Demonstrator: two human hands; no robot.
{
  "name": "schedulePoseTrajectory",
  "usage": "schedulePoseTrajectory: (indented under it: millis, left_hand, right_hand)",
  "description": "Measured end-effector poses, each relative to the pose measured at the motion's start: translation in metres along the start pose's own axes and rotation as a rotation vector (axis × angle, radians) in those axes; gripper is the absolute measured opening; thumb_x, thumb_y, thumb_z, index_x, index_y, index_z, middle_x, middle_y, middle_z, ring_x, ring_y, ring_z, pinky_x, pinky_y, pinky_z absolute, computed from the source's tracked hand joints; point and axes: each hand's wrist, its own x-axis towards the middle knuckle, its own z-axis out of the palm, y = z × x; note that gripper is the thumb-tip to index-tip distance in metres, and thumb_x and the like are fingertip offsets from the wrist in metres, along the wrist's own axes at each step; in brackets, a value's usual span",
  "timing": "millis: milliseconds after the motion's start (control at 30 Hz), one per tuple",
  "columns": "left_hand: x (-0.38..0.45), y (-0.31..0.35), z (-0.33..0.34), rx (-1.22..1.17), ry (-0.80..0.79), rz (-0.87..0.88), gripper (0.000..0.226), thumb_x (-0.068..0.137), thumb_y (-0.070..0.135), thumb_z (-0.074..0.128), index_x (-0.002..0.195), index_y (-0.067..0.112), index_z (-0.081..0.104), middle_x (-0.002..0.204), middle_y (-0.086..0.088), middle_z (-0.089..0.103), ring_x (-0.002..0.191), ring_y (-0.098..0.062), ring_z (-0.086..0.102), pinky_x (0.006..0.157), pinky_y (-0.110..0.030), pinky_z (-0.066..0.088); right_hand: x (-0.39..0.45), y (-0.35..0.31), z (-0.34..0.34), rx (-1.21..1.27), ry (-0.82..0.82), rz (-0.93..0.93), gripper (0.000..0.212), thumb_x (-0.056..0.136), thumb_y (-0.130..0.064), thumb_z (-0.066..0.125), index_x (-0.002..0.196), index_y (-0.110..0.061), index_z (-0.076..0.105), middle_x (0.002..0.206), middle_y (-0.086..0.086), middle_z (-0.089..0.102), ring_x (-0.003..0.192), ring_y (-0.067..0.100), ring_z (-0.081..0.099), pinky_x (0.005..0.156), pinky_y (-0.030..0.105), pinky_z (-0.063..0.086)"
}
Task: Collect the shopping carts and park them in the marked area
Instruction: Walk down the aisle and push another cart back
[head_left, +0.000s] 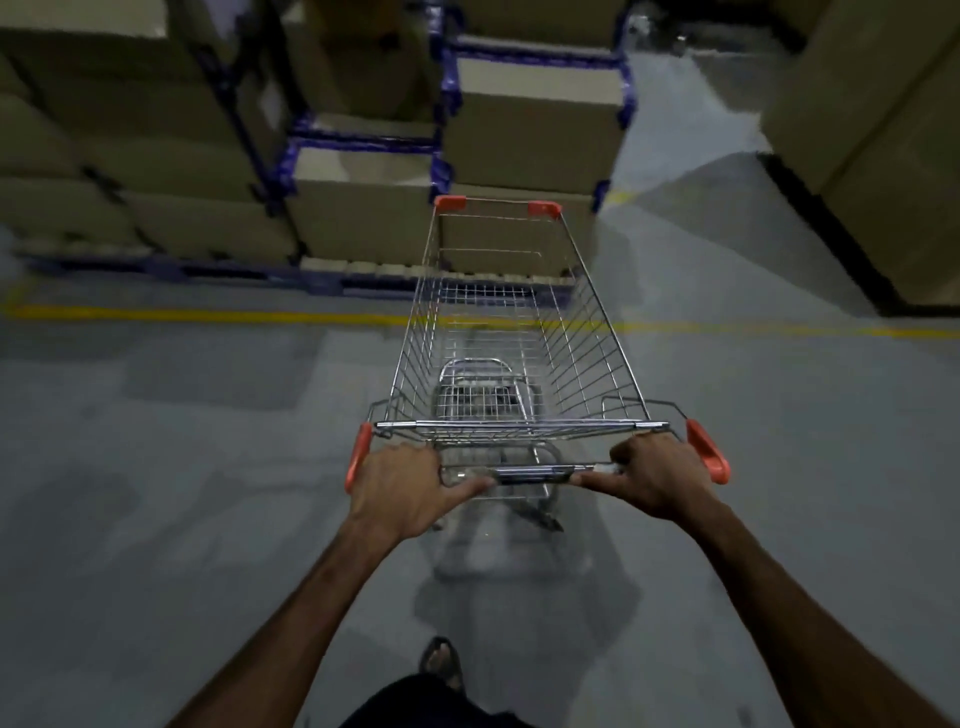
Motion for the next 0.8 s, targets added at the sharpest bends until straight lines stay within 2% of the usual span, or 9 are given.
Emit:
schedulePoseTrajectory:
  millis: [100,233,400,500,600,700,800]
  left_hand:
    - [0.008,-0.054,-0.007,-0.035,0.007,-0.09,0.106,0.071,0.109,0.001,0.063,0.026,0.066,0.05,0.011,0.057,0.064,-0.005,0.062,0.129,-0.06,0.002]
    - [0.019,-0.127,-0.013,-0.085,0.015,-0.209,0.111,0.071,0.109,0.002,0.083,0.03,0.08,0.048,0.01,0.054,0.056,0.0,0.05,0.129,-0.059,0.003]
    - [0.032,-0.215,-0.017,-0.122,0.051,-0.371,0.106,0.071,0.11,0.007,0.061,0.027,0.072,0.046,0.009,0.057,0.059,-0.002,0.055,0.128,-0.053,0.004]
    - [0.042,-0.269,-0.021,-0.129,0.055,-0.48,0.103,0.072,0.109,0.007,0.064,0.025,0.067,0.05,0.01,0.056,0.061,-0.006,0.057,0.128,-0.052,0.005]
    - [0.056,-0.322,-0.029,-0.157,0.049,-0.578,0.089,0.073,0.108,0.008,0.07,0.031,0.052,0.053,0.012,0.051,0.078,-0.01,0.07,0.13,-0.056,0.004]
    - [0.07,-0.378,-0.033,-0.175,0.052,-0.676,0.085,0.073,0.108,0.008,0.071,0.035,0.051,0.058,0.012,0.052,0.085,-0.012,0.072,0.129,-0.056,0.007]
    - [0.088,-0.437,-0.04,-0.171,0.069,-0.769,0.085,0.073,0.108,0.01,0.068,0.033,0.047,0.069,0.008,0.067,0.088,-0.013,0.073,0.127,-0.053,0.009]
  right_hand:
    - [0.058,-0.048,-0.014,-0.031,0.01,-0.094,0.097,0.062,-0.111,0.012,0.059,-0.023,0.054,0.059,-0.005,0.058,0.066,0.015,0.062,0.061,0.032,0.041]
    - [0.13,-0.115,-0.035,-0.064,0.014,-0.216,0.098,0.064,-0.11,0.016,0.063,-0.021,0.059,0.061,-0.007,0.06,0.071,0.017,0.064,0.063,0.031,0.039]
    - [0.222,-0.203,-0.061,-0.109,0.004,-0.389,0.093,0.068,-0.105,0.025,0.064,-0.019,0.061,0.061,-0.007,0.06,0.062,0.012,0.058,0.059,0.032,0.036]
    - [0.283,-0.259,-0.07,-0.119,-0.012,-0.486,0.093,0.069,-0.106,0.027,0.063,-0.02,0.061,0.062,-0.006,0.061,0.065,0.015,0.061,0.062,0.033,0.044]
    - [0.347,-0.317,-0.082,-0.162,0.033,-0.623,0.096,0.068,-0.107,0.022,0.061,-0.019,0.06,0.061,-0.004,0.06,0.07,0.021,0.065,0.066,0.033,0.05]
    - [0.411,-0.38,-0.096,-0.182,0.05,-0.733,0.096,0.07,-0.107,0.022,0.06,-0.019,0.058,0.059,-0.005,0.059,0.067,0.018,0.063,0.061,0.032,0.043]
    - [0.471,-0.448,-0.114,-0.179,0.026,-0.833,0.102,0.065,-0.11,0.019,0.062,-0.018,0.062,0.058,-0.005,0.06,0.062,0.013,0.06,0.056,0.031,0.035]
